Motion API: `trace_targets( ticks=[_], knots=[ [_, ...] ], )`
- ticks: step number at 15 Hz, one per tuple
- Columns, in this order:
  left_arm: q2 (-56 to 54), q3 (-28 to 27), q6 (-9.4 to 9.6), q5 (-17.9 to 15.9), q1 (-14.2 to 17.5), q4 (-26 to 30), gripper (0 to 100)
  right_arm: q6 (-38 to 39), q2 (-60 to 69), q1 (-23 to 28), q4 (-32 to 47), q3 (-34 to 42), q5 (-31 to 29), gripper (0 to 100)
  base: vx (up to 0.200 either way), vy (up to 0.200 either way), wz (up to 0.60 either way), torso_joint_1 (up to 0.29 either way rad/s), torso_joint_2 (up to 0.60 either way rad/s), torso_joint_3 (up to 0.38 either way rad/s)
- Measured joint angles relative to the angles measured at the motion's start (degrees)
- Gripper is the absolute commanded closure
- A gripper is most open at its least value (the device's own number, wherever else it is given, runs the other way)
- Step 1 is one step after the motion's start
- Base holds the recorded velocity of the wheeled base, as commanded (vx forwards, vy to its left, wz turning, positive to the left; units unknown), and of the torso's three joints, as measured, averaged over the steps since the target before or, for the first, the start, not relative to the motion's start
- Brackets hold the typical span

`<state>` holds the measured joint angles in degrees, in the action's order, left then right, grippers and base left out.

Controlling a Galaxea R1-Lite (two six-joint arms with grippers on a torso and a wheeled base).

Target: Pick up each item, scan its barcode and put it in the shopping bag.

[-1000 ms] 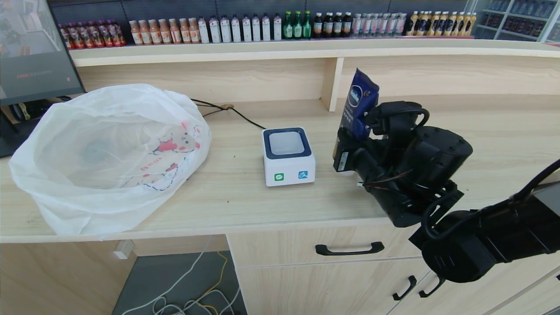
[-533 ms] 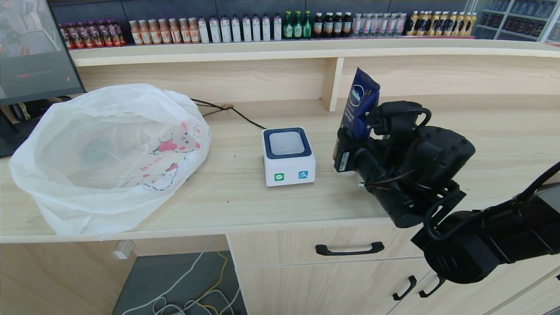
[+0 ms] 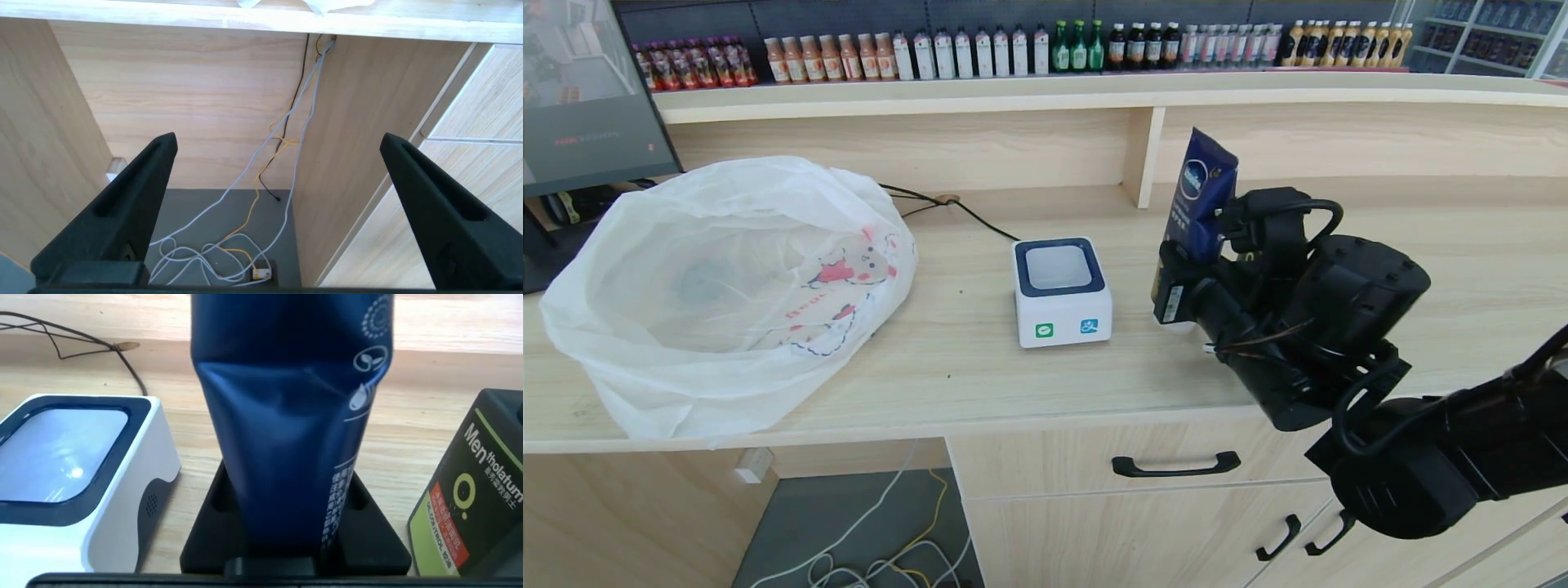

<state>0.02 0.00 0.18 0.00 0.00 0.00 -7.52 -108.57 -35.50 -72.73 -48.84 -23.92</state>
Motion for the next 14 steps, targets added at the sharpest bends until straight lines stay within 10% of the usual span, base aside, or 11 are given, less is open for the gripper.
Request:
trace_targets(
  ticks=[14],
  knots=[
    [0.0, 0.0, -0.02, 0.0, 0.0, 0.0, 0, 0.5, 18.2, -7.0, -3.1, 20.6, 1.5, 100, 0.000, 0.000, 0.00, 0.000, 0.00, 0.000]
  ],
)
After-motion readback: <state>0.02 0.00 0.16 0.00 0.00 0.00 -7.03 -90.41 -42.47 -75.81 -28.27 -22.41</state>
